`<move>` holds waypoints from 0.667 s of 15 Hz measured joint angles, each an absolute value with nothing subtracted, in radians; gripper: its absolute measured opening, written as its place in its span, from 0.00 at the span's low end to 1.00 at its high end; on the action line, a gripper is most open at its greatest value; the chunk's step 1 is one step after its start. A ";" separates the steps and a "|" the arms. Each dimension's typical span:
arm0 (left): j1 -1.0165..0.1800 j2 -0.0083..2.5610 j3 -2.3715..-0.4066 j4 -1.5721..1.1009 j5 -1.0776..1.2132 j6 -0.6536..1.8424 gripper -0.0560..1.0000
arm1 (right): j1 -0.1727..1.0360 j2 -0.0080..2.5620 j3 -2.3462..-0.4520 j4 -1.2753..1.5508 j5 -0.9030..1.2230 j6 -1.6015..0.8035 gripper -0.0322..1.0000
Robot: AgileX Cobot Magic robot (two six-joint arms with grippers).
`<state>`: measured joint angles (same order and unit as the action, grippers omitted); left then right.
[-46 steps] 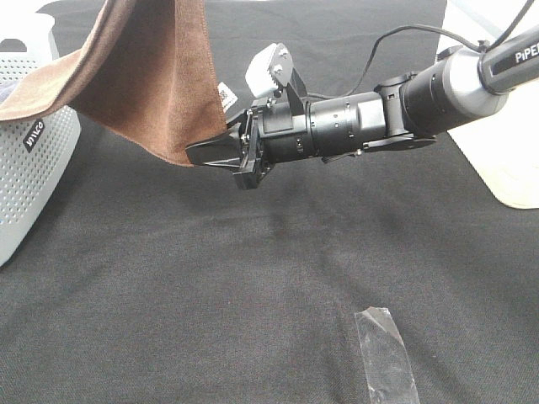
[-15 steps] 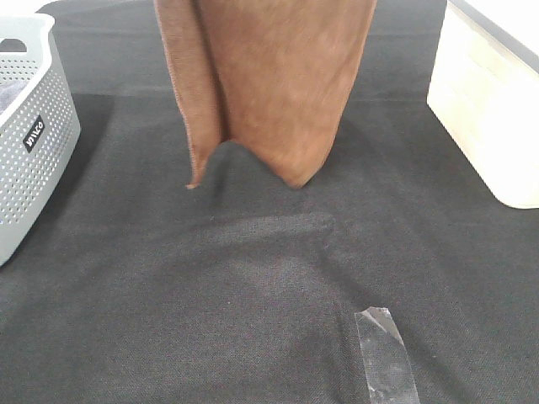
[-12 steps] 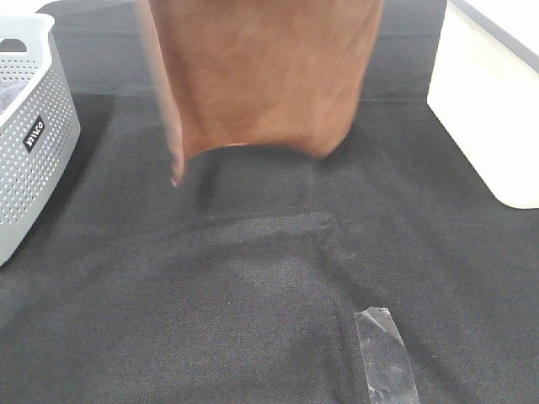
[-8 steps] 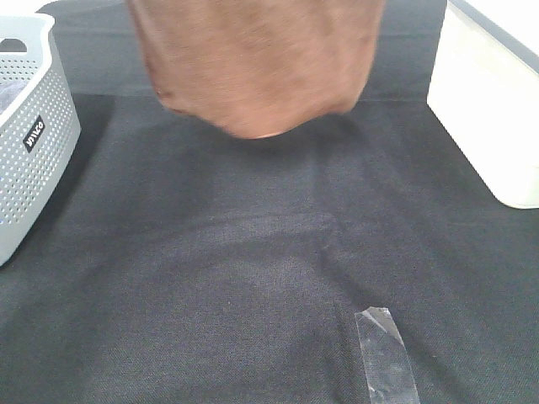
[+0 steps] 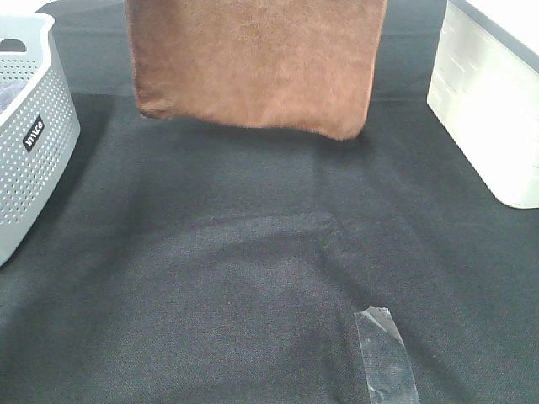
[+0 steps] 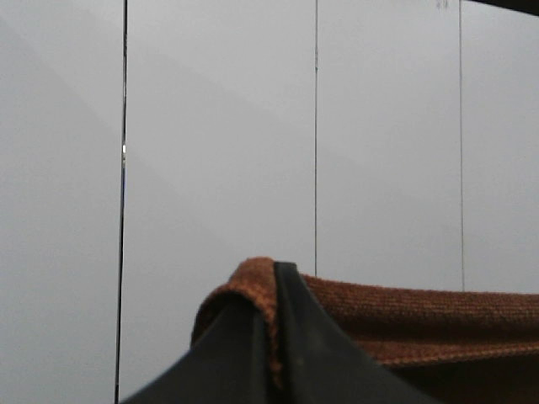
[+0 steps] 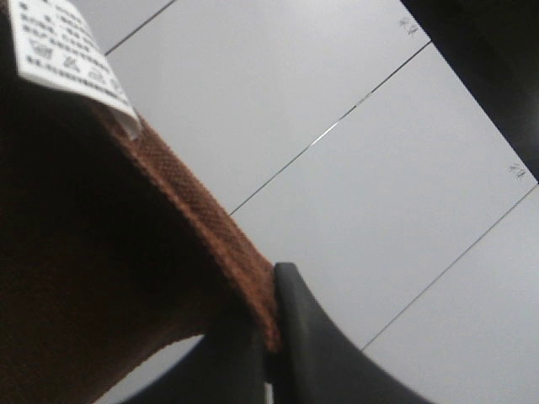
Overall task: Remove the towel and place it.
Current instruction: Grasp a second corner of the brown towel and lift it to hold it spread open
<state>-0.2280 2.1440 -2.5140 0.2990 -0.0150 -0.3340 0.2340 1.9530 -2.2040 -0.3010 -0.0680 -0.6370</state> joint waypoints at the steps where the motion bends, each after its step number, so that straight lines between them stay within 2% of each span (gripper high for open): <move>1: -0.216 2.179 -2.550 0.298 -0.050 -0.345 0.05 | 0.234 1.990 -2.229 -0.297 -0.100 -0.637 0.03; 6: -0.194 2.285 -2.579 0.333 -0.234 -0.351 0.05 | 0.193 2.234 -2.542 -0.226 -0.128 -0.636 0.03; 10: -0.164 2.325 -2.579 0.356 -0.338 -0.341 0.05 | 0.188 2.330 -2.620 -0.216 -0.205 -0.604 0.03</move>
<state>-0.1640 2.3250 -2.5790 0.3560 -0.3380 -0.3410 0.1880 2.3300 -2.6200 -0.2160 -0.2050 -0.6040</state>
